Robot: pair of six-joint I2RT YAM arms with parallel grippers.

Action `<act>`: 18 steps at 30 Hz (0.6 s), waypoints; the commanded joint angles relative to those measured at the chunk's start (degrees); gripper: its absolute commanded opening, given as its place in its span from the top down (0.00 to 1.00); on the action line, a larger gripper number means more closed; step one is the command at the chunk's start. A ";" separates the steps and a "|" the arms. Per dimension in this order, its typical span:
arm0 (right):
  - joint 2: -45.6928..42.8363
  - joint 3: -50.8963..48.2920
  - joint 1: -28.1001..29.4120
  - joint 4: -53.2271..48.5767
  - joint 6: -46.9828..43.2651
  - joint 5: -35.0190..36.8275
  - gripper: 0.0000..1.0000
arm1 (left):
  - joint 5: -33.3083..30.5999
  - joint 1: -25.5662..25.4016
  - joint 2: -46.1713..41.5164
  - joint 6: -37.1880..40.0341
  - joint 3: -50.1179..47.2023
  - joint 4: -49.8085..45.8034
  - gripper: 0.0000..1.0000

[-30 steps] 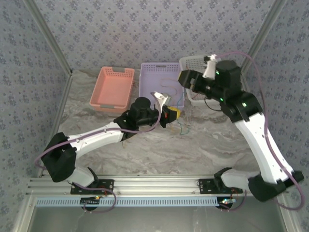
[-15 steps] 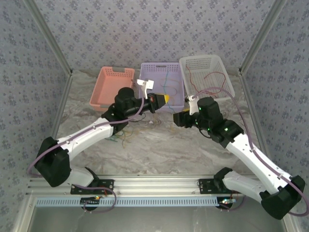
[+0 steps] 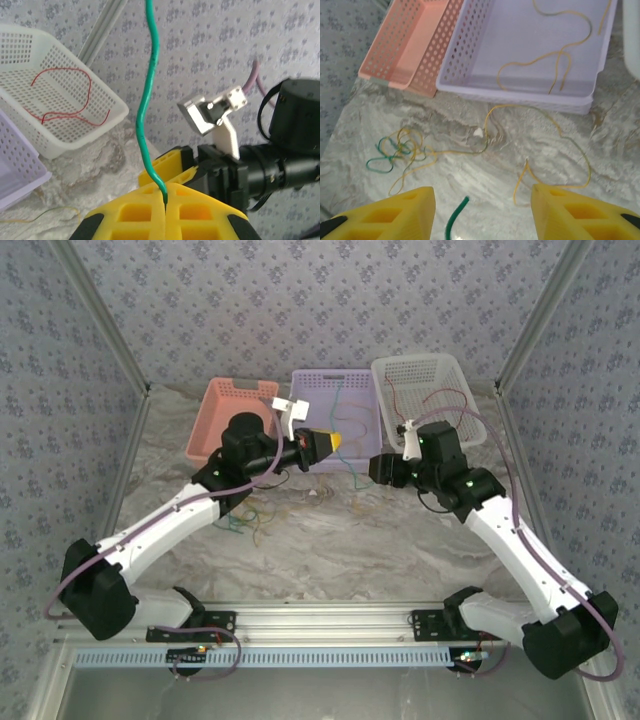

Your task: Untangle the cables

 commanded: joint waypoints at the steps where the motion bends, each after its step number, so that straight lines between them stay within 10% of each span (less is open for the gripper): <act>1: 0.41 3.68 -0.87 -6.22 0.48 -6.71 0.46 | 4.53 -0.03 -1.42 7.94 3.63 -6.64 1.00; 18: 14.13 5.15 -1.81 -8.66 4.37 -16.94 0.60 | 0.84 -4.83 -0.08 33.77 7.10 -19.70 1.00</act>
